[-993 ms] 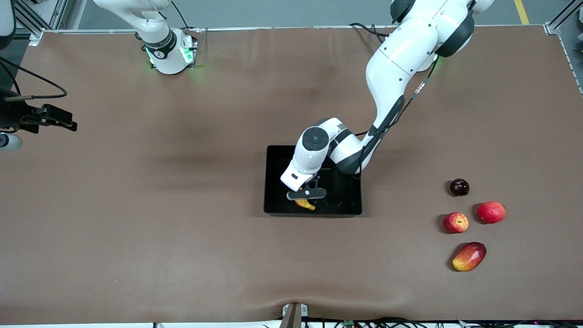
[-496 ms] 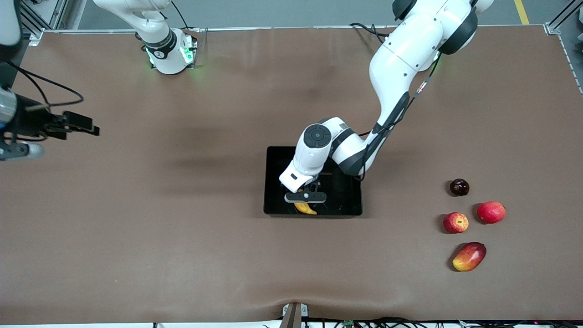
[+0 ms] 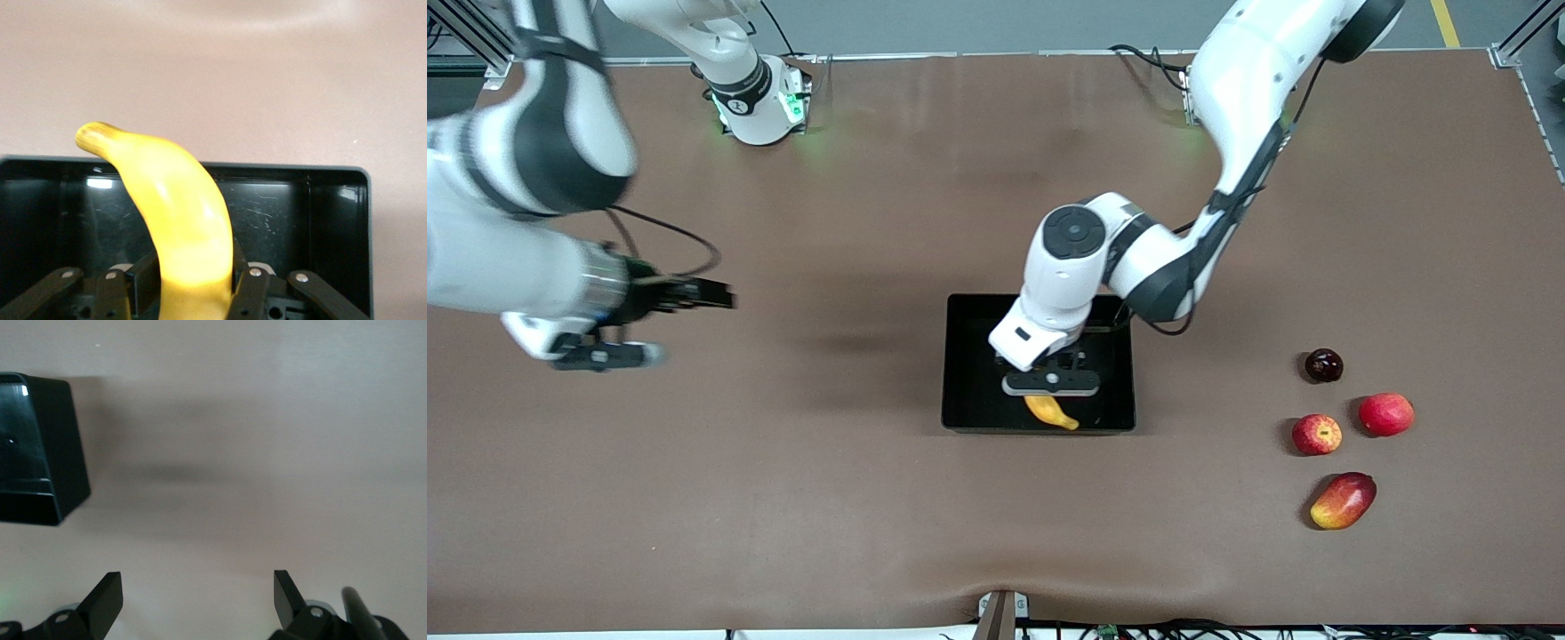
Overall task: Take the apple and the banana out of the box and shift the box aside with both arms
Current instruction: 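Lift the banana with the left gripper while the right gripper reaches the tray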
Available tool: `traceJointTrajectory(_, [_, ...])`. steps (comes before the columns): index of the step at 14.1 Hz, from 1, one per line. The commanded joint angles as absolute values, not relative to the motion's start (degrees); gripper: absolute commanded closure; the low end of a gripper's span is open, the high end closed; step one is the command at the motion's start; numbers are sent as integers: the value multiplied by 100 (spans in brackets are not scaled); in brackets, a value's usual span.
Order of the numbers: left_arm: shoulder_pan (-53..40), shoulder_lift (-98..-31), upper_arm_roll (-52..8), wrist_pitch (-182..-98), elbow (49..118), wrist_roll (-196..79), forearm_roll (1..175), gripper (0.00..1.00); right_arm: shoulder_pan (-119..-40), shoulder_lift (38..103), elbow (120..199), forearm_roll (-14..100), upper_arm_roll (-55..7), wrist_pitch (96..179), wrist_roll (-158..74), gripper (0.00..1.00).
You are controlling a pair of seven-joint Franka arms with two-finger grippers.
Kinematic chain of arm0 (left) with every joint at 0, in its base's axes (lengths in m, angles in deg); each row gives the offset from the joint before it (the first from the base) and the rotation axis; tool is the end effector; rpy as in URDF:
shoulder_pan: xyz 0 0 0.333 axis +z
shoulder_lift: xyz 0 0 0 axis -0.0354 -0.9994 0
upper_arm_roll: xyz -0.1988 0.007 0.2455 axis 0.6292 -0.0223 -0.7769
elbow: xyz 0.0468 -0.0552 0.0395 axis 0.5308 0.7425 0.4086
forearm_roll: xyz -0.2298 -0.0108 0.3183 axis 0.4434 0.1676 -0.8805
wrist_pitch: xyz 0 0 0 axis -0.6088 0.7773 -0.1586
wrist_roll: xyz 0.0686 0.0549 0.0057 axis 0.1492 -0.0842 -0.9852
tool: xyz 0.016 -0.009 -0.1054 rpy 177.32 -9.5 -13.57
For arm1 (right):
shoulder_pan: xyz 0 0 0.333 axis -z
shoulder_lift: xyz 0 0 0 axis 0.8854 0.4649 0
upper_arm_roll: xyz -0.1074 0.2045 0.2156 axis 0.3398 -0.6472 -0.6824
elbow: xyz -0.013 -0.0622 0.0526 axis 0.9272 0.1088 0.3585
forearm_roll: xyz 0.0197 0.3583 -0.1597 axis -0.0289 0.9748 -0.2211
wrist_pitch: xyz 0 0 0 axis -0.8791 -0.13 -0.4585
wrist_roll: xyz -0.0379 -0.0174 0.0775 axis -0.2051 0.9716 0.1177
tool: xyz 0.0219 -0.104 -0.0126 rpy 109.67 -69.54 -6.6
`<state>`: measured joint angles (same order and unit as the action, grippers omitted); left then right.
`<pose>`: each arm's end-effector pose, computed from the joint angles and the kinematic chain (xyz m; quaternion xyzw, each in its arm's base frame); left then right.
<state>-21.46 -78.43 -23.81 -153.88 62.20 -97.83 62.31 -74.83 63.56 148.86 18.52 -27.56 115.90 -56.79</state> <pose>0.6101 -0.4395 0.3475 0.9914 0.0094 0.1161 0.0599 0.6130 0.1396 0.4744 -0.9906 0.0099 0.1106 0.0804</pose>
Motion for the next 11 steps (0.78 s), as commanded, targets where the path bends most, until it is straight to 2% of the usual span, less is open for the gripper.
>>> traceJointTrajectory(1, [-1277, -7331, -2078, -15067, 6578, -9103, 6774, 100, -8231, 6647, 14821, 1904, -2700, 12139, -6642, 0])
traceJointTrajectory(5, [147, -7189, -1551, -15049, 7069, -7497, 6828, 100, -8926, 7253, 14812, 2176, -2700, 13097, -6907, 0])
traceJointTrajectory(7, [605, -7250, -1532, -15049, 7298, -6670, 6828, 100, -9226, 7569, 14786, 2185, -2700, 13659, -7320, 0])
traceJointTrajectory(11, [1195, -7724, -1541, -15084, 7317, -6086, 6828, 100, -9657, 8220, 14733, 2141, -2691, 14319, -7383, 0])
